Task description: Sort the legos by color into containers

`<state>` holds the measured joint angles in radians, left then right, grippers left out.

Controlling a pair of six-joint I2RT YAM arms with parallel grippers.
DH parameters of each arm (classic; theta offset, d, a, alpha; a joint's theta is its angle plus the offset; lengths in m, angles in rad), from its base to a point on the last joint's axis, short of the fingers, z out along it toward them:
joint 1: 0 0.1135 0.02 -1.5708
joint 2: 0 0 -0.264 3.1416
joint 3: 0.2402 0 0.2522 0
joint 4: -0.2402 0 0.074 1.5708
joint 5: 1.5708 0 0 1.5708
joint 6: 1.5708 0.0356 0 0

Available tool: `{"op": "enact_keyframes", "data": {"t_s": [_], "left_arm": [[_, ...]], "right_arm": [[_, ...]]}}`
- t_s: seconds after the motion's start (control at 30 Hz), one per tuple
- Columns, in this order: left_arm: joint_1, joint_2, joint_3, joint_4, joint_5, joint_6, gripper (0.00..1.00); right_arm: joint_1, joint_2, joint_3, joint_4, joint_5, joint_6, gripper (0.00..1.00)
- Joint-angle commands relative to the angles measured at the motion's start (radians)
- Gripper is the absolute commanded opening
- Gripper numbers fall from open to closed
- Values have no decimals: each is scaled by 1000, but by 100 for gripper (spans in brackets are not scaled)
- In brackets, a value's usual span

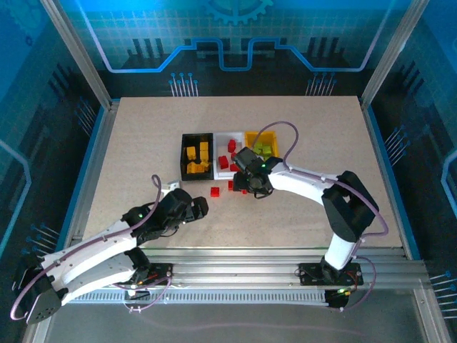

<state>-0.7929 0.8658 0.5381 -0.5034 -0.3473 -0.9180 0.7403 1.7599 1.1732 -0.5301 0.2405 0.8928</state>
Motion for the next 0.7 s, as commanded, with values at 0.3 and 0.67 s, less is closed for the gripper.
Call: {"op": "enact_keyframes", "data": {"t_s": [0.3, 0.67], "left_arm": [[1, -15, -24, 15, 28, -9, 99], [1, 2, -29, 32, 28, -8, 99]], "right_arm": [[-41, 83, -14, 25, 49, 104, 68], [-42, -41, -75, 139, 29, 27, 73]]}}
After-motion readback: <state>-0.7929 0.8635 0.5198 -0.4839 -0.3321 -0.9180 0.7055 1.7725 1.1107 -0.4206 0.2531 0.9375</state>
